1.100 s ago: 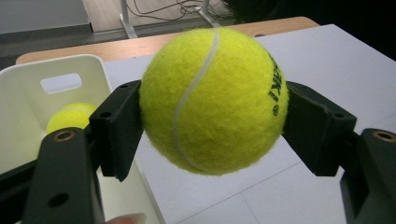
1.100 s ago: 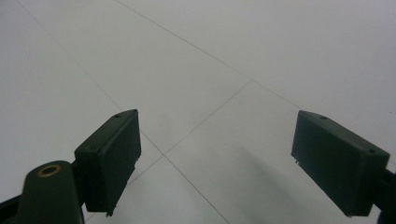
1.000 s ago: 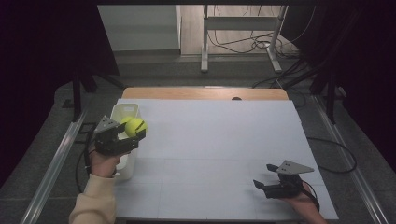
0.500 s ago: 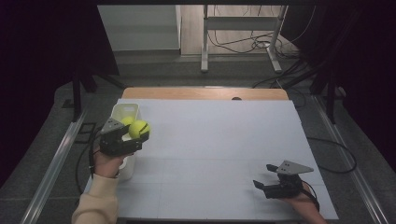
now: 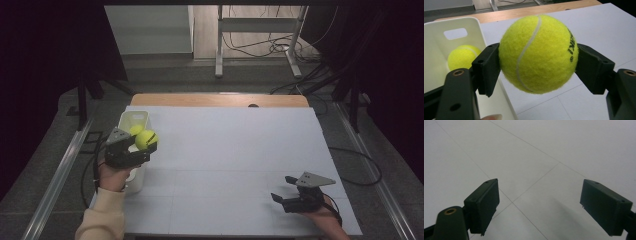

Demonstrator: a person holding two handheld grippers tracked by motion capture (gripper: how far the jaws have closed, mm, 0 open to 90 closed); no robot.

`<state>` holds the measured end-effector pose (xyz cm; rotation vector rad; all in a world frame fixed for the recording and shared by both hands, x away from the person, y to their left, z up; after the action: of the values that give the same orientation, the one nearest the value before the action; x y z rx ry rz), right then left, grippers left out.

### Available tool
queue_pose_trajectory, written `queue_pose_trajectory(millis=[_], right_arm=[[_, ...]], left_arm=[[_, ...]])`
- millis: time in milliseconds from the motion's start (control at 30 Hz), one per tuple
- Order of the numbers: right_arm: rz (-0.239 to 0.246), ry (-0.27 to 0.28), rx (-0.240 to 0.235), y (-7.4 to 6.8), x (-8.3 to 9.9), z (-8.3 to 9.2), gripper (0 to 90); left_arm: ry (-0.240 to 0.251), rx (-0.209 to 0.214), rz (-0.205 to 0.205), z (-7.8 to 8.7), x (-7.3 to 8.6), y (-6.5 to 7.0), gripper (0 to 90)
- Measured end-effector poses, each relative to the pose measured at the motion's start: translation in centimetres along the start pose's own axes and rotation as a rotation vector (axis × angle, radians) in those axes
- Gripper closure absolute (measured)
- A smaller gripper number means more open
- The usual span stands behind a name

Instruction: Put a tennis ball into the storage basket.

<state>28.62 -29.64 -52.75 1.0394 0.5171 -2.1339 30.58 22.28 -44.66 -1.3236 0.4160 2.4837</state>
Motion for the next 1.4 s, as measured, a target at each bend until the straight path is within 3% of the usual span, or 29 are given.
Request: queue_pose_trajectory(millis=[1067,1400], right_arm=[[0.005,-0.007,0.008,0.0,0.0,0.1,16.1],[0.007,-0.006,0.009,0.0,0.0,0.0,16.2]], left_arm=[[0.005,-0.084,0.057,2.5,1.7,-2.8,26.1],[-0.02,-0.118,0.081,2.8,2.5,-4.1,26.1]])
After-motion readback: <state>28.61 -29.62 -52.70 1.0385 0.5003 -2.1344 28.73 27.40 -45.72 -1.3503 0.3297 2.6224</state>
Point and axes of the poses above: each handheld gripper's, and its own axes: z roughly backward along the jaws, x roughly out of its underside, y roughly to its right, the point moved 2 cm from there along -z, roughly forward along the jaws, and after that the axes turned 2 degrees about -z, right-handed, at the moved point
